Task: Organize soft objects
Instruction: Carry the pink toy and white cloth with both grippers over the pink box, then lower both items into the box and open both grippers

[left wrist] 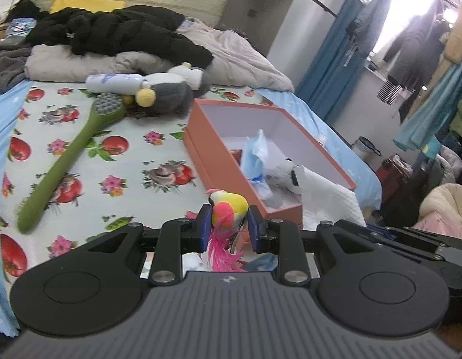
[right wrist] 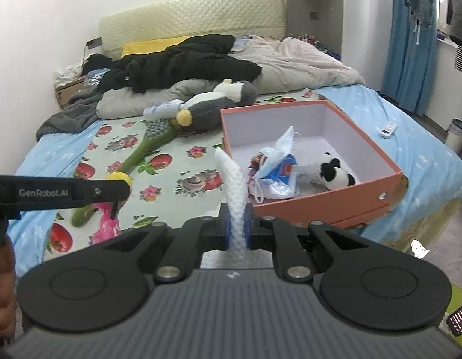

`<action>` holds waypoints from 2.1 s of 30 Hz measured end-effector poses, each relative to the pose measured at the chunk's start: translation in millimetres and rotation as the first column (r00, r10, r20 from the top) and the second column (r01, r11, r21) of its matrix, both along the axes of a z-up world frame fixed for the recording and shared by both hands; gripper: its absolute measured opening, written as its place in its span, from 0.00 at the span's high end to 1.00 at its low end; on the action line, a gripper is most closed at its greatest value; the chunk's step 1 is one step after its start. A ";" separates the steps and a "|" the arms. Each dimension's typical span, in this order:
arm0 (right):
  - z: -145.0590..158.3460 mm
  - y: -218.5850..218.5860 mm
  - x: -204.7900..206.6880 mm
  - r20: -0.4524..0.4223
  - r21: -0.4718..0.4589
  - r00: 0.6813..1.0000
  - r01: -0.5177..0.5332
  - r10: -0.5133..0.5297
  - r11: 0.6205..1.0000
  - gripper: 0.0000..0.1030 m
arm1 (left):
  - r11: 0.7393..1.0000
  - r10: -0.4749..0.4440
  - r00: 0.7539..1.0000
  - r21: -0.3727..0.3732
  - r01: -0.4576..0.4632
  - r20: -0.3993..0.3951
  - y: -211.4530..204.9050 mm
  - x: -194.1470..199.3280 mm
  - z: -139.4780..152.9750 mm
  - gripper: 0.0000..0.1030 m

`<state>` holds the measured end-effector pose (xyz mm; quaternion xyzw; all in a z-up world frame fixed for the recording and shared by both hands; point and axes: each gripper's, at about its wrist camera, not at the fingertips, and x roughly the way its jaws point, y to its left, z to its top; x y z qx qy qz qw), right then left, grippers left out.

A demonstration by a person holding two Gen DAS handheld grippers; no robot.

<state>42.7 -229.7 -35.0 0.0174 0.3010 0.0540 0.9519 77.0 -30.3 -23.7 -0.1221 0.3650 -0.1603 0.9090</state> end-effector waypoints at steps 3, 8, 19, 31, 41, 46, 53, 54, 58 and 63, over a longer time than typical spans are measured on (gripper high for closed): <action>0.6 -9.2 -5.9 0.008 0.002 1.000 0.026 -0.026 1.000 0.87 | 1.000 -0.030 1.000 -0.002 0.030 -0.004 -11.6 1.5 -1.0 0.71; -0.5 -26.9 -5.0 0.003 0.016 0.997 0.076 -0.077 0.997 0.87 | 0.998 -0.070 0.997 0.001 0.070 -0.014 -30.6 10.5 -3.0 0.71; -8.9 -66.6 41.3 -0.043 0.050 0.991 0.128 -0.126 0.990 0.87 | 0.994 -0.108 0.994 0.016 0.109 -0.035 -71.9 80.1 -4.5 0.71; -24.8 -100.6 135.0 -0.090 0.082 0.988 0.137 -0.130 0.987 0.87 | 0.987 -0.152 0.985 0.045 0.156 -0.078 -128.6 197.4 -24.0 0.71; -66.1 -128.5 211.3 -0.172 0.085 0.973 0.170 -0.153 0.982 0.86 | 0.983 -0.164 0.976 0.060 0.174 -0.145 -159.6 287.2 -66.8 0.71; -85.9 -138.9 238.3 -0.205 0.097 0.966 0.180 -0.158 0.979 0.86 | 0.982 -0.156 0.974 0.083 0.171 -0.164 -166.7 318.8 -84.8 0.71; -99.2 -151.8 255.8 -0.225 0.127 0.957 0.213 -0.181 0.969 0.83 | 0.978 -0.162 0.970 0.100 0.182 -0.180 -173.2 335.4 -96.3 0.70; -100.1 -152.5 256.7 -0.230 0.129 0.956 0.213 -0.180 0.969 0.79 | 0.978 -0.159 0.970 0.103 0.180 -0.183 -173.4 334.0 -96.5 0.70; -98.4 -152.7 257.5 -0.244 0.130 0.953 0.215 -0.179 0.968 0.45 | 0.981 -0.138 0.972 0.106 0.160 -0.188 -169.8 330.2 -93.0 0.33; -82.5 -150.4 243.4 -0.208 0.135 0.960 0.218 -0.188 0.966 0.44 | 0.982 -0.144 0.980 0.105 0.160 -0.140 -162.4 313.6 -70.5 0.33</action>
